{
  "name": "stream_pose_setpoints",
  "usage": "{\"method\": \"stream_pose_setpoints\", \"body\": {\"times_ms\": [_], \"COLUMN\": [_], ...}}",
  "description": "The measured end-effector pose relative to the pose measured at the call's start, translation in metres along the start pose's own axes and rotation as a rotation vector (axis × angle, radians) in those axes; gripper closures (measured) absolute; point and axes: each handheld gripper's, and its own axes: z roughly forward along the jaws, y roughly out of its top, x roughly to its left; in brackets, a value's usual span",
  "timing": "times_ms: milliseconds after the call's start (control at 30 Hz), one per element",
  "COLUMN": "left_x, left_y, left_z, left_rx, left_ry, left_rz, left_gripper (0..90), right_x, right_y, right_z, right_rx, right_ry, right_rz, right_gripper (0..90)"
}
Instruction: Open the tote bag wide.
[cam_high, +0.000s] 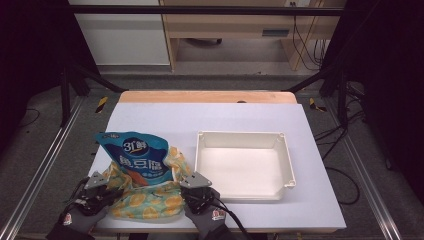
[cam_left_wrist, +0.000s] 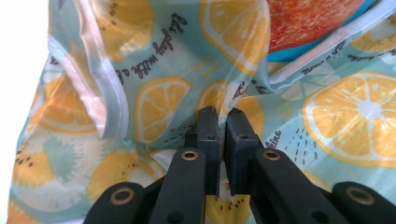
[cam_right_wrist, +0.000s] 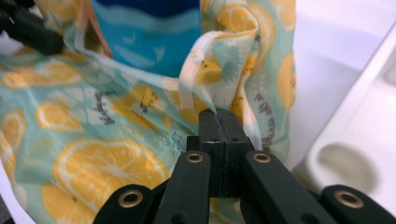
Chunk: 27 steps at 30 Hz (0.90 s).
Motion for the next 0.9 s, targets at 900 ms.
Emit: {"method": "stream_pose_setpoints", "body": {"times_ms": [900], "left_x": [0.000], "left_y": [0.012], "left_z": [-0.050], "left_rx": [-0.220], "left_ry": [0.019], "left_rz": [0.005], "left_gripper": [63.2], "right_x": [0.004], "right_y": [-0.022], "right_z": [0.018], "right_rx": [0.054], "right_ry": [0.003], "right_rz": [0.001], "right_gripper": [90.0]}}
